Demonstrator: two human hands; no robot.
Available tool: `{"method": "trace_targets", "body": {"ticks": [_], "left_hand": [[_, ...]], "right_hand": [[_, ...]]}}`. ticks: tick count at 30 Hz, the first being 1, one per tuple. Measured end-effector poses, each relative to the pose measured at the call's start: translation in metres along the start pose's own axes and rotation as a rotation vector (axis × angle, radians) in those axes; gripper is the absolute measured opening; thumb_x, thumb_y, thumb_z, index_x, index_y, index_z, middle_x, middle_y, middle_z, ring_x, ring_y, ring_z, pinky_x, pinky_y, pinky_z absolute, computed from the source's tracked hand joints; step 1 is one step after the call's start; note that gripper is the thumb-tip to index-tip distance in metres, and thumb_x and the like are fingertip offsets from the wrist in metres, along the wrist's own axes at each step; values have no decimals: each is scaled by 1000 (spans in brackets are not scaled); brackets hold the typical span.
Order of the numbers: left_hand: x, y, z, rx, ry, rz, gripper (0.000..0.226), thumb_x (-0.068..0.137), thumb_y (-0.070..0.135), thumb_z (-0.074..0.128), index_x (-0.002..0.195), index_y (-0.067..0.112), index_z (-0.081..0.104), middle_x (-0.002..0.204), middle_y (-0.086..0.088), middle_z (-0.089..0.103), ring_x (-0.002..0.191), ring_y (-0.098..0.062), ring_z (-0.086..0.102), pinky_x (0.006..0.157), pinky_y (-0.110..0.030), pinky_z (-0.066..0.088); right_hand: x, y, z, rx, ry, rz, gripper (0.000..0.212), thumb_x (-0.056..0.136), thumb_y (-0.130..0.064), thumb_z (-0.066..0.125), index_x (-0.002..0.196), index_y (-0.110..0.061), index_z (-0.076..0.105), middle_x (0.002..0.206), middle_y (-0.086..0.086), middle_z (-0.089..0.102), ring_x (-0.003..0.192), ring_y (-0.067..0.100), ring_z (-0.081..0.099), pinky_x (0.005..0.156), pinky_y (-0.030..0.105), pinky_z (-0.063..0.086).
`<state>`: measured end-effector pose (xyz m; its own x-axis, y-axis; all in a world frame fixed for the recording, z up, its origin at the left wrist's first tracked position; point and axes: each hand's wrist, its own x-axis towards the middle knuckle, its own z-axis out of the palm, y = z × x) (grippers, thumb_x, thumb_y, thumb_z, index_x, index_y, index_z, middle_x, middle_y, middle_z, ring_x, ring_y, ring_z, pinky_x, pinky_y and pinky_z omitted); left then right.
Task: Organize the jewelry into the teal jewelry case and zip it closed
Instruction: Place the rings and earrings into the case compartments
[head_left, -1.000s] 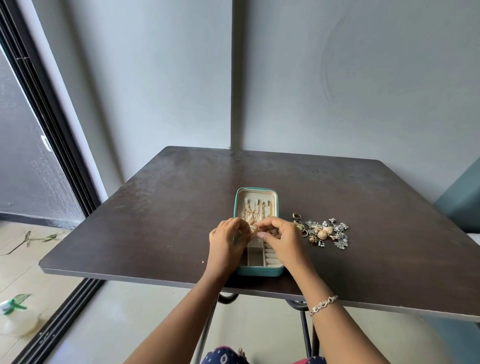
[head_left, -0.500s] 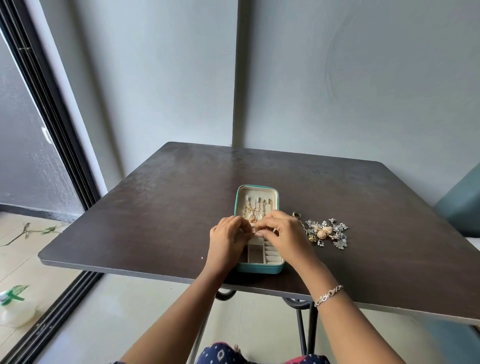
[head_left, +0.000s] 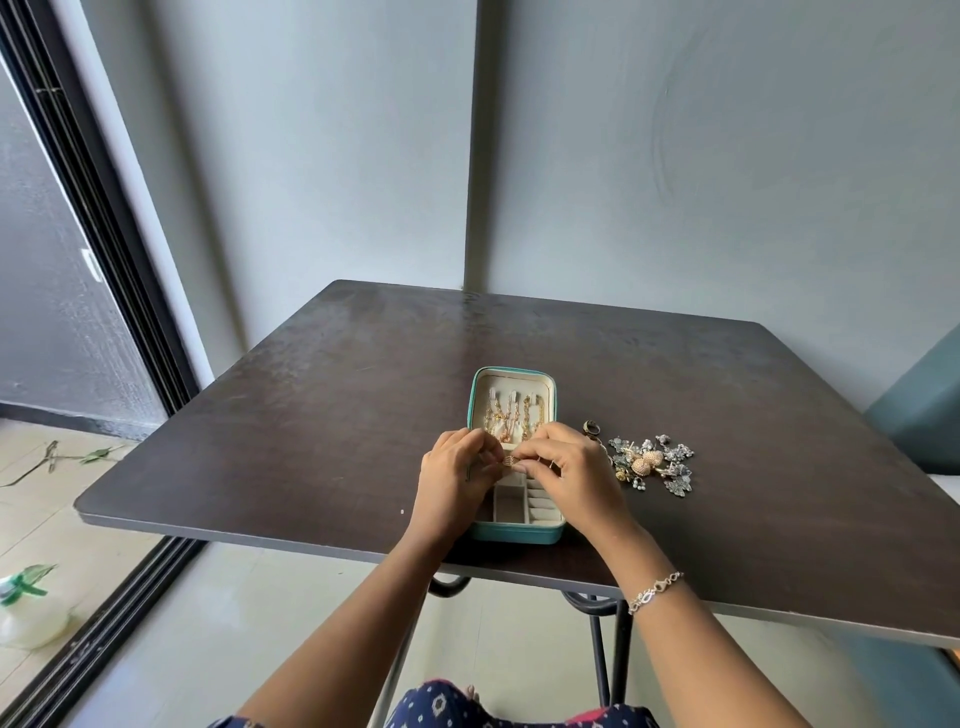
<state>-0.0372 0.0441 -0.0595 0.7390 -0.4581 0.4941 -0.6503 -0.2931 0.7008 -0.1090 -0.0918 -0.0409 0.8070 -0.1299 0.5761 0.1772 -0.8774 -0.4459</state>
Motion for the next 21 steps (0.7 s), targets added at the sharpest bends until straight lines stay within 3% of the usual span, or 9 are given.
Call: {"method": "trace_targets", "body": {"ticks": [4, 16, 21], "left_hand": [[0, 0, 0, 6, 5, 8, 9, 77, 12, 70, 80, 8, 63, 89, -2, 66, 90, -18, 52, 75, -35, 44], [1, -1, 1, 40, 9, 14, 11, 77, 13, 71, 83, 5, 66, 95, -6, 67, 94, -19, 53, 75, -26, 42], [2, -4, 2, 54, 9, -14, 23, 73, 21, 75, 91, 11, 64, 102, 1, 57, 103, -14, 41, 85, -29, 38]], "right_hand": [[-1, 1, 1, -16, -9, -11, 11, 71, -11, 73, 82, -10, 72, 76, 3, 64, 71, 10, 56, 66, 19, 45], [-1, 3, 2, -9, 3, -15, 14, 69, -9, 76, 82, -13, 73, 76, 1, 62, 71, 6, 52, 67, 17, 41], [0, 6, 2, 46, 49, 11, 13, 69, -8, 76, 80, -12, 73, 77, 1, 62, 74, 12, 55, 66, 21, 45]]}}
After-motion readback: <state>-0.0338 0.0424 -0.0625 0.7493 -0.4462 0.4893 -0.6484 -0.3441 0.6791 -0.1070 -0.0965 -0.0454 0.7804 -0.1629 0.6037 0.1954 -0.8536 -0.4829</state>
